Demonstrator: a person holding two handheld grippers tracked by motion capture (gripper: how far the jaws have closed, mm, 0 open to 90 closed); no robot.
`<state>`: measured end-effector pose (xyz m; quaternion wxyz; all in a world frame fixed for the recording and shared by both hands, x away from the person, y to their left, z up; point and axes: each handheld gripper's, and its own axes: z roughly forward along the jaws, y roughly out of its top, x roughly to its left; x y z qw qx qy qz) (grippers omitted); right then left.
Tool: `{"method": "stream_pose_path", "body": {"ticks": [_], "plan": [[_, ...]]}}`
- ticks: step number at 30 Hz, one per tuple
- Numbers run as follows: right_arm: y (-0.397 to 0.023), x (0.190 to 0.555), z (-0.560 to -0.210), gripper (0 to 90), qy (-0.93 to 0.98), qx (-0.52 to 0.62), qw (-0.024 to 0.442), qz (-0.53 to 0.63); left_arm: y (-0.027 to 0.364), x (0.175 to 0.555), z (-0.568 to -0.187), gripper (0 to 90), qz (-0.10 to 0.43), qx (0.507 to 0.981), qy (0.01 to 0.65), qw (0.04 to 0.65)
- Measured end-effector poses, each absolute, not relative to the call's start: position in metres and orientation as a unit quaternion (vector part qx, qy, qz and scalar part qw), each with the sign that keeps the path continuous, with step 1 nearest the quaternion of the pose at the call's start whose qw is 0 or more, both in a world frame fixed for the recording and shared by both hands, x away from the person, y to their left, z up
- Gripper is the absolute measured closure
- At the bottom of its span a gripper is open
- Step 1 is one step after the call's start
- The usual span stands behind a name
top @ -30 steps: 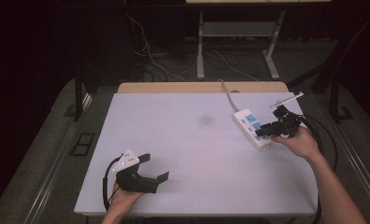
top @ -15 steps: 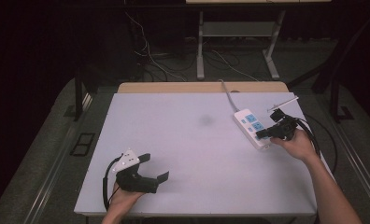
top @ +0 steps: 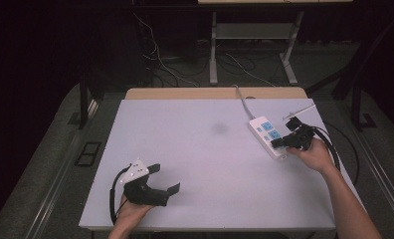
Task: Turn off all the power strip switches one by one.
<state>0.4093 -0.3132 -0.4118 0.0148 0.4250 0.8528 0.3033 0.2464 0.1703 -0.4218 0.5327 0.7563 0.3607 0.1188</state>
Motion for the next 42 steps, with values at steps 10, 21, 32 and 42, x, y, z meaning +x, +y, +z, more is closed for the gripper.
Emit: {"method": "stream_pose_path", "body": {"ticks": [10, 21, 32, 42], "plan": [[-0.323, 0.407, -0.418, 90.0, 0.837, 0.430, 0.007, 0.338, 0.169, 0.246, -0.422, 0.0, 0.118, 0.759, 0.359, 0.530], [-0.321, 0.402, -0.420, 90.0, 0.835, 0.428, 0.027, 0.344, 0.174, 0.245, -0.421, 0.0, 0.122, 0.752, 0.366, 0.535], [-0.319, 0.399, -0.419, 90.0, 0.836, 0.429, 0.041, 0.340, 0.172, 0.246, -0.422, 0.0, 0.119, 0.756, 0.363, 0.532], [-0.318, 0.399, -0.416, 90.0, 0.835, 0.431, 0.029, 0.341, 0.171, 0.247, -0.424, 0.0, 0.117, 0.757, 0.364, 0.529]]}}
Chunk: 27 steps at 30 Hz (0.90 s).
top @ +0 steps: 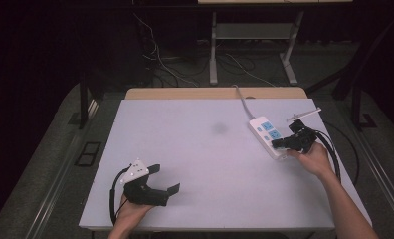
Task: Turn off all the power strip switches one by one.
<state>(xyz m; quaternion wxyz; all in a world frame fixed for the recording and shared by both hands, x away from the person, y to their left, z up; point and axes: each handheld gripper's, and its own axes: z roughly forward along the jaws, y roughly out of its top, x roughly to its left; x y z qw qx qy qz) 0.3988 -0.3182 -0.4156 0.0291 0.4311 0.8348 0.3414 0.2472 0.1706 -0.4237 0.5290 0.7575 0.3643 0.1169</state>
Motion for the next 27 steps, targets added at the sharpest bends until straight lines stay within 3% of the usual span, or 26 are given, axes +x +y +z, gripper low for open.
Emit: {"method": "stream_pose_path", "body": {"ticks": [17, 27], "plan": [[-0.317, 0.397, -0.409, 90.0, 0.845, 0.425, 0.030, 0.323, 0.171, 0.248, -0.424, 0.0, 0.116, 0.757, 0.366, 0.528], [-0.315, 0.398, -0.389, 90.0, 0.846, 0.416, 0.037, 0.332, 0.171, 0.248, -0.424, 0.0, 0.117, 0.757, 0.366, 0.529]]}}
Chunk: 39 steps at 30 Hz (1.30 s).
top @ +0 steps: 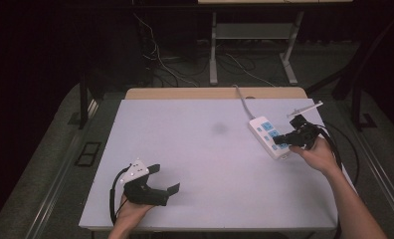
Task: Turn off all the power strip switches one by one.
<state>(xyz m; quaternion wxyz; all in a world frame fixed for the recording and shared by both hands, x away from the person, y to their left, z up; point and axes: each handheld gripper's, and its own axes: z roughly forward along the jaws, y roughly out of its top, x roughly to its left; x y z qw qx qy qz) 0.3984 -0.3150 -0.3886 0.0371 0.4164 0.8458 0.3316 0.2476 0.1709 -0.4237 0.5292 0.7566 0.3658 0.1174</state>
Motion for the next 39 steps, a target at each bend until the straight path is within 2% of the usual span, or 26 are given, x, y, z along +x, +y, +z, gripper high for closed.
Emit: {"method": "stream_pose_path", "body": {"ticks": [10, 19, 39], "plan": [[-0.306, 0.407, -0.370, 89.9, 0.852, 0.403, 0.045, 0.333, 0.171, 0.248, -0.424, 0.0, 0.117, 0.758, 0.365, 0.527], [-0.303, 0.415, -0.366, 90.0, 0.851, 0.406, 0.043, 0.331, 0.170, 0.248, -0.424, 0.0, 0.117, 0.759, 0.364, 0.527], [-0.298, 0.436, -0.387, 89.9, 0.851, 0.422, 0.041, 0.311, 0.170, 0.248, -0.424, 0.0, 0.117, 0.760, 0.362, 0.526]]}}
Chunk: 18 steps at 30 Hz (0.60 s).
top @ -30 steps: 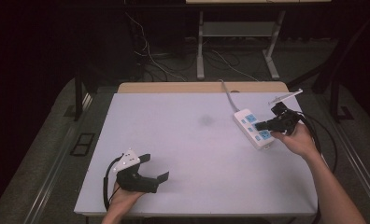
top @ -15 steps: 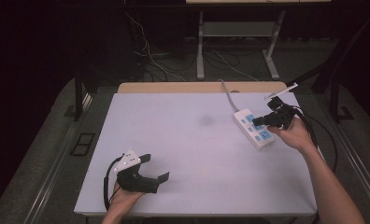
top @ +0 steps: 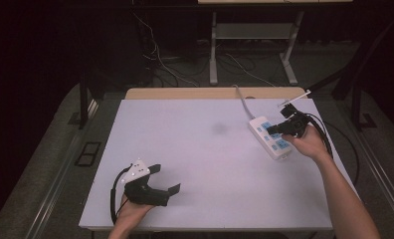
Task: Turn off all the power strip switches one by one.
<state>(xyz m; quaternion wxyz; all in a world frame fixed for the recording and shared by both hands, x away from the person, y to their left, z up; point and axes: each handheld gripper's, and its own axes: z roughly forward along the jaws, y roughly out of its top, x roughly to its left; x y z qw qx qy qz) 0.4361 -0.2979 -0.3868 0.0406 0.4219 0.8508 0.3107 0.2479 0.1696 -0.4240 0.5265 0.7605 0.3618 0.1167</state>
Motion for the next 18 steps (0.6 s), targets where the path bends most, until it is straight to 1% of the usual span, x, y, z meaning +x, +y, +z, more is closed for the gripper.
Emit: {"method": "stream_pose_path", "body": {"ticks": [18], "plan": [[-0.295, 0.445, -0.403, 89.9, 0.853, 0.427, 0.029, 0.300, 0.171, 0.248, -0.424, 0.0, 0.118, 0.760, 0.362, 0.527]]}}
